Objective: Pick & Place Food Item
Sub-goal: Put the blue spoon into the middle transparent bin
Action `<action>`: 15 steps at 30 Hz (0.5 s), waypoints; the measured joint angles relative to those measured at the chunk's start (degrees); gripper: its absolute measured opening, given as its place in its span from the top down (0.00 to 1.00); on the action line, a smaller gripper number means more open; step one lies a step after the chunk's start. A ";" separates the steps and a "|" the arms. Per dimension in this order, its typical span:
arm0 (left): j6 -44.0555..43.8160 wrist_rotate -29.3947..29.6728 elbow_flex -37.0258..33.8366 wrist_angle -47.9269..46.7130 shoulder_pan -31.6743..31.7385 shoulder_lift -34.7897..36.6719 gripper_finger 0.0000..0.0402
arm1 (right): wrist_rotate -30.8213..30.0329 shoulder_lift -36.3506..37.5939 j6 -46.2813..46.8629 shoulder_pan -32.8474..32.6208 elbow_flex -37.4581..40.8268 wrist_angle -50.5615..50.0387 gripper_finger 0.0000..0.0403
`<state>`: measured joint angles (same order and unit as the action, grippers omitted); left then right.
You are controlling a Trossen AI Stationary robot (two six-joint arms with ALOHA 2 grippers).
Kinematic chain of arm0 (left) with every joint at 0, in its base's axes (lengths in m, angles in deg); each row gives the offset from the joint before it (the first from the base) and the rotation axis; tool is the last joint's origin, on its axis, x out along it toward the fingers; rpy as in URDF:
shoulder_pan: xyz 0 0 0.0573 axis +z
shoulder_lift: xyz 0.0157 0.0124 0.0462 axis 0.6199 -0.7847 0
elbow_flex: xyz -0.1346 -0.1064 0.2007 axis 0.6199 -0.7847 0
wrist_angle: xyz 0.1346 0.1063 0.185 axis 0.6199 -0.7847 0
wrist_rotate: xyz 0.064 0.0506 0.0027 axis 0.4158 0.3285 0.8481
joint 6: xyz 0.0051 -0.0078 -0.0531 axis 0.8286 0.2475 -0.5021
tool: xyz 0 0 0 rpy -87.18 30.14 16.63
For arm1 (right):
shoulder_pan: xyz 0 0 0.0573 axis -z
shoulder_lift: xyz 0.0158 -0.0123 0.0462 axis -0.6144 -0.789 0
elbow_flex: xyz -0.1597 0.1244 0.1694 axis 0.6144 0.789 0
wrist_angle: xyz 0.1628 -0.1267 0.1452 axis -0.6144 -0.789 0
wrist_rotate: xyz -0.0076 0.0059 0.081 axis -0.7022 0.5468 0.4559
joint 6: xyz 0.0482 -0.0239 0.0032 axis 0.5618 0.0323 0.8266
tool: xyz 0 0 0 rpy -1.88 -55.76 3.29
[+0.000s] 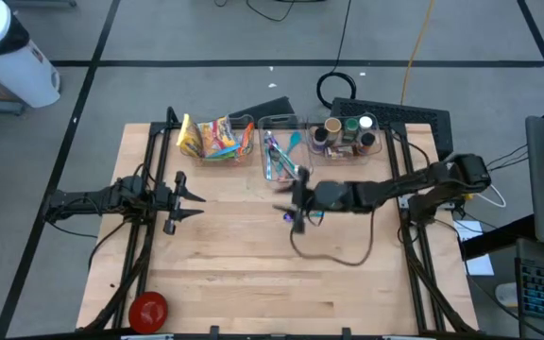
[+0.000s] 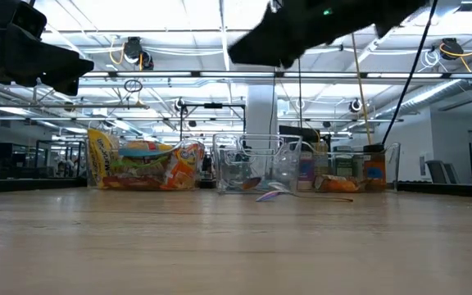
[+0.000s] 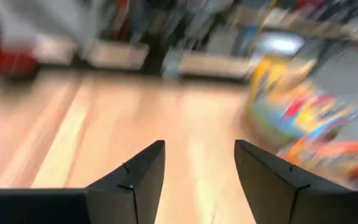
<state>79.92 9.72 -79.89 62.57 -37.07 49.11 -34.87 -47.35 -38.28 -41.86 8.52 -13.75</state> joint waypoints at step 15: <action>0.00 -0.01 0.00 -0.02 -0.01 0.00 0.62 | 4.39 -1.01 8.18 -2.67 4.58 -24.51 0.55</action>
<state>79.92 9.71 -79.89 62.55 -37.08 49.11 -30.48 -48.37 -30.10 -44.52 13.10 -38.25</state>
